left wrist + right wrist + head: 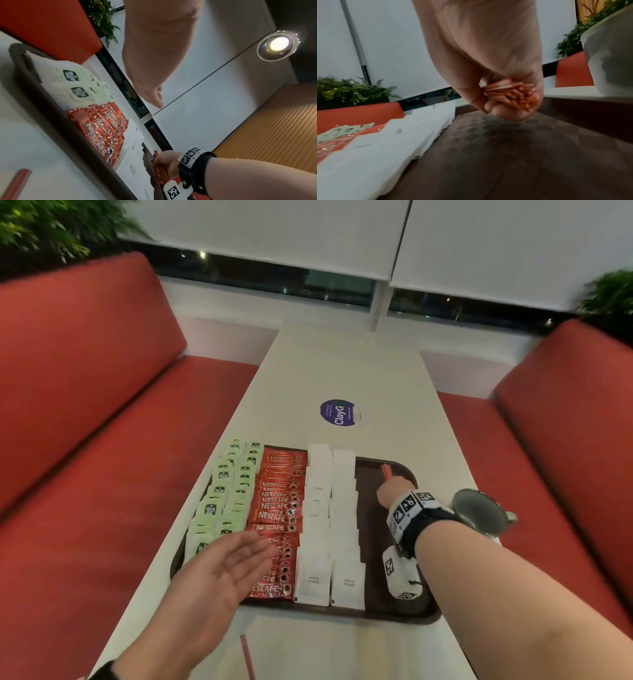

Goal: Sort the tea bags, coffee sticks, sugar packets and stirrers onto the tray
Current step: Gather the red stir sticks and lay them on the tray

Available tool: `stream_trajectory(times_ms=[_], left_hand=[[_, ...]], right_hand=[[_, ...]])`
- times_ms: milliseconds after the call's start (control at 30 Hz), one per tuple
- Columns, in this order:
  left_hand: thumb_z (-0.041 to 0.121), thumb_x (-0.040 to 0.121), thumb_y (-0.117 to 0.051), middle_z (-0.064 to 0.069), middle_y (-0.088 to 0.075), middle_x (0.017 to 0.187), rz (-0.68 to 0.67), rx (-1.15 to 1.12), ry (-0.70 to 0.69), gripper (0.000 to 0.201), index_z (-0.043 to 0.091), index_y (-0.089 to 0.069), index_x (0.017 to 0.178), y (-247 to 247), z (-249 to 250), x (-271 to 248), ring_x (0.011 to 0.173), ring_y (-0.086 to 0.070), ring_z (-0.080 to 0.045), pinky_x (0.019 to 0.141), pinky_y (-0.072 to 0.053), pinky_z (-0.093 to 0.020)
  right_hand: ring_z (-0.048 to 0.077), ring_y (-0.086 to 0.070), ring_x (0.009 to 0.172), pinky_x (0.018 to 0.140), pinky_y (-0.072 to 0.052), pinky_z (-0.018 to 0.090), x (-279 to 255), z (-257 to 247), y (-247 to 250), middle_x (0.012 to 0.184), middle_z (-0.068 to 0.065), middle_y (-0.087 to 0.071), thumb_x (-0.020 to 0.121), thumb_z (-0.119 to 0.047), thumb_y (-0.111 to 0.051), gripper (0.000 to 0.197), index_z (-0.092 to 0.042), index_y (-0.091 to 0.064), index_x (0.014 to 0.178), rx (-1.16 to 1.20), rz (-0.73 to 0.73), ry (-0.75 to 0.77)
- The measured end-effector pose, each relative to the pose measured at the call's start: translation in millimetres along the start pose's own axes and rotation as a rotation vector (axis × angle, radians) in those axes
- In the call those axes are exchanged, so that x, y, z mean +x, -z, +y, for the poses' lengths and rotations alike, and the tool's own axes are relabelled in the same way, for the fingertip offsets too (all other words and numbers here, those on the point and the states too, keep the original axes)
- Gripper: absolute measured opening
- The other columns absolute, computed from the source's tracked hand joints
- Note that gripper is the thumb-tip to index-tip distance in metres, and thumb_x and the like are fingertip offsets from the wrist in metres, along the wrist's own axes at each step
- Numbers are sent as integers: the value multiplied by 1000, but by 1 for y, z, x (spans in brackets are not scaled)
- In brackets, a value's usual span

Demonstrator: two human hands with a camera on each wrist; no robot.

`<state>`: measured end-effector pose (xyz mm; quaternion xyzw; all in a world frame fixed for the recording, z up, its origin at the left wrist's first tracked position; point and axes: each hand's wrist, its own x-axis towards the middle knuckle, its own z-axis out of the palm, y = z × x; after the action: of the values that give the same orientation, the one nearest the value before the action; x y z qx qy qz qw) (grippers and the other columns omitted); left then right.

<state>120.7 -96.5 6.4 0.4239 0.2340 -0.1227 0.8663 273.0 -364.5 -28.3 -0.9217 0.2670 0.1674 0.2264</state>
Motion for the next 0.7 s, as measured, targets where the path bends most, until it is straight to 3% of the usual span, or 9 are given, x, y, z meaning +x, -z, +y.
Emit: stream_trajectory(times_ms=[67, 200, 300, 400, 533, 700], left_hand=[[12, 94, -45, -23, -70, 88, 1, 1, -6, 25, -7, -59, 101, 6, -1, -2, 85, -72, -32, 72, -59, -35], [13, 93, -43, -22, -71, 84, 10, -8, -15, 25, -6, -59, 98, 16, -2, -6, 80, -72, -31, 63, -60, -33], [14, 93, -43, -22, -71, 84, 20, -7, -16, 25, -5, -59, 96, 21, -1, -8, 79, -72, -30, 62, -60, -32], [13, 95, -40, -21, -71, 83, 17, -14, -22, 25, -4, -59, 96, 24, 0, -10, 78, -73, -29, 67, -60, -34], [12, 94, -41, -22, -71, 83, 35, -14, -26, 25, -5, -59, 95, 24, -1, -13, 78, -72, -30, 65, -60, -33], [9, 93, -42, -22, -70, 80, 53, -25, -36, 23, -7, -58, 96, 28, -1, -17, 75, -72, -31, 59, -60, -32]], right_hand=[[26, -52, 123, 98, -43, 29, -2, -4, 5, 133, 13, -54, 100, -12, -37, 36, 1, -49, 131, 3, 11, -59], [27, -48, 127, 102, -41, 29, 0, -5, 8, 138, 13, -49, 100, -13, -40, 38, -1, -47, 135, -112, -10, -32], [28, -48, 128, 106, -40, 36, 0, -6, 6, 138, 13, -49, 99, -17, -43, 39, -1, -47, 135, -165, -4, -62], [27, -52, 123, 103, -43, 34, -1, -7, 7, 133, 12, -54, 97, -19, -49, 37, -2, -52, 130, -280, -17, -17], [27, -55, 119, 100, -46, 34, -1, -10, 7, 129, 13, -57, 95, -19, -53, 37, -2, -54, 128, -450, -91, 8], [27, -52, 124, 98, -44, 30, -3, -6, 4, 134, 13, -53, 96, -19, -51, 40, -3, -49, 133, -449, -80, 42]])
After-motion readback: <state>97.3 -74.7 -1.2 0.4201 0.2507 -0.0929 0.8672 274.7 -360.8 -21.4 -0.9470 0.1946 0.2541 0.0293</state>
